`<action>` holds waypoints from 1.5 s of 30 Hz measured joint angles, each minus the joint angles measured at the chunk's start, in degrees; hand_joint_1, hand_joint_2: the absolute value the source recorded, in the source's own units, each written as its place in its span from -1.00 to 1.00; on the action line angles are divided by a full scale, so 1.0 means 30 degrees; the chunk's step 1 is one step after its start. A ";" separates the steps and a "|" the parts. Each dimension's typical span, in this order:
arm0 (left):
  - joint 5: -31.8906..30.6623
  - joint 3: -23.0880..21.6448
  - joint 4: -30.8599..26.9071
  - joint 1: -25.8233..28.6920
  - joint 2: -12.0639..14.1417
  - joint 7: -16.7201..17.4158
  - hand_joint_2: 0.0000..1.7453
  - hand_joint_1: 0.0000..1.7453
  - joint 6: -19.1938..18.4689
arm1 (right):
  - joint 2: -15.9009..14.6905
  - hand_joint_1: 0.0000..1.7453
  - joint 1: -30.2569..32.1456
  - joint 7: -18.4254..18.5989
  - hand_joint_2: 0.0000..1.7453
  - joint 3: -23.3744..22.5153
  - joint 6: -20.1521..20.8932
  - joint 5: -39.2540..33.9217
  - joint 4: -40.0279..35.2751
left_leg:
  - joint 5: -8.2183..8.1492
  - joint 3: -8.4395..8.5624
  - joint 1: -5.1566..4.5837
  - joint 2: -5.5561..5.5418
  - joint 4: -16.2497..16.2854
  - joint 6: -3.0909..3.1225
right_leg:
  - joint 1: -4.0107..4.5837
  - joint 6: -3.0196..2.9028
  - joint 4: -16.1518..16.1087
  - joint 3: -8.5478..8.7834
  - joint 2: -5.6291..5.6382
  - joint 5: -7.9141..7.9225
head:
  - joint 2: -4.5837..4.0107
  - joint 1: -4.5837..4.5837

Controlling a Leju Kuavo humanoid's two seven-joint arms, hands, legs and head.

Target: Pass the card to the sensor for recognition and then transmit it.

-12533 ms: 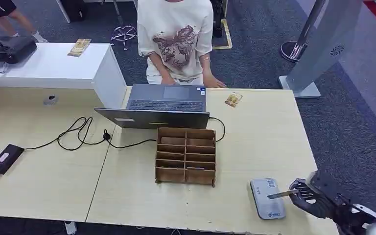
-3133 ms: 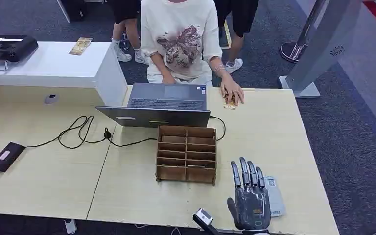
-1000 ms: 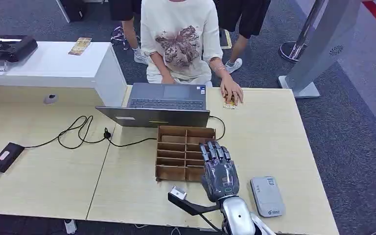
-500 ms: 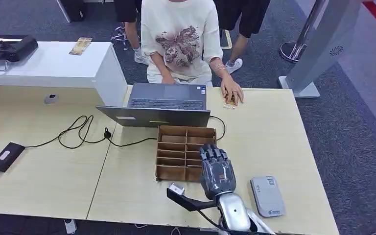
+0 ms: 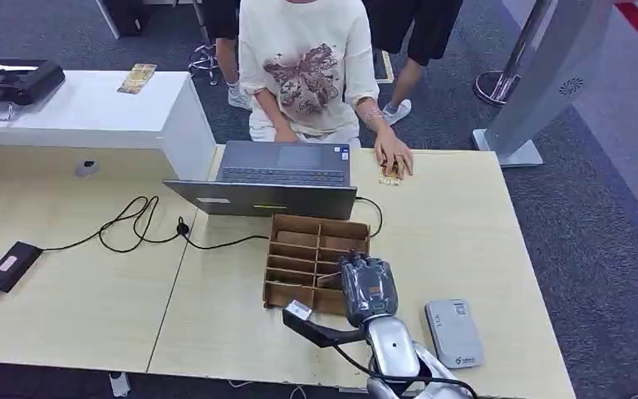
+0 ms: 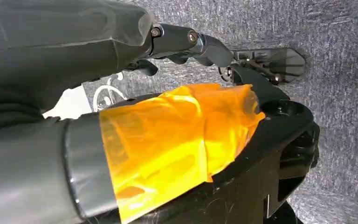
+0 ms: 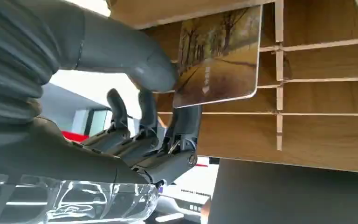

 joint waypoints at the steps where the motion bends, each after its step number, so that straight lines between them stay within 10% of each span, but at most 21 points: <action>1: 0.0007 0.0000 0.0000 -0.0005 -0.0007 0.0000 -1.00 -1.00 0.0000 | 0.0000 0.94 -0.0001 -0.0001 1.00 -0.0007 -0.0087 -0.0022 0.0000 | 0.0000 0.0002 0.0000 0.0003 0.0000 0.0000 | 0.0000 0.0000 0.0000 0.0002 0.0002 0.0000 | -0.0007 0.0000; 7: 0.0080 0.0000 0.0000 -0.0002 0.0000 0.0058 -1.00 -1.00 0.0058 | 0.0109 0.92 0.0031 -0.0131 1.00 -0.0007 -0.0218 -0.0277 0.0036 | 0.0000 0.0001 0.0000 0.0004 0.0001 0.0000 | 0.0000 0.0000 -0.0001 -0.0002 0.0003 0.0000 | 0.0000 0.0007; 15: 0.0065 0.0000 0.0000 0.0004 -0.0007 0.0219 -1.00 -1.00 0.0044 | 0.0109 0.42 0.0105 -0.0168 1.00 -0.0044 -0.0335 -0.0335 -0.0015 | 0.0000 0.0002 0.0000 0.0006 0.0002 0.0000 | 0.0000 0.0000 -0.0001 -0.0008 0.0006 0.0000 | -0.0007 0.0007; 17: 0.0065 0.0000 0.0000 0.0003 -0.0007 0.0175 -1.00 -1.00 0.0044 | 0.0109 -0.18 0.0121 -0.0153 1.00 -0.0131 -0.0481 -0.0335 -0.0058 | 0.0000 0.0001 0.0000 0.0007 0.0002 0.0000 | 0.0000 0.0000 -0.0001 -0.0009 0.0006 0.0000 | -0.0007 0.0007; 19: 0.0066 0.0000 0.0000 0.0003 -0.0007 0.0153 -1.00 -1.00 0.0044 | 0.0102 -0.34 0.0131 -0.0139 1.00 -0.0263 -0.0715 -0.0335 -0.0139 | 0.0000 0.0001 0.0000 0.0008 0.0002 0.0000 | 0.0000 0.0000 -0.0001 -0.0011 0.0007 0.0000 | -0.0007 0.0007; 45: 0.0459 0.0036 0.0000 0.0007 0.0000 -0.0015 -1.00 -1.00 0.0226 | -0.0955 -0.16 0.2769 -0.0568 1.00 -0.1865 -0.2681 0.0933 -0.4933 | -0.0003 -0.0020 0.0000 0.0013 0.0008 0.0000 | 0.0000 0.0001 -0.0004 -0.0030 0.0013 0.0001 | -0.0007 0.0000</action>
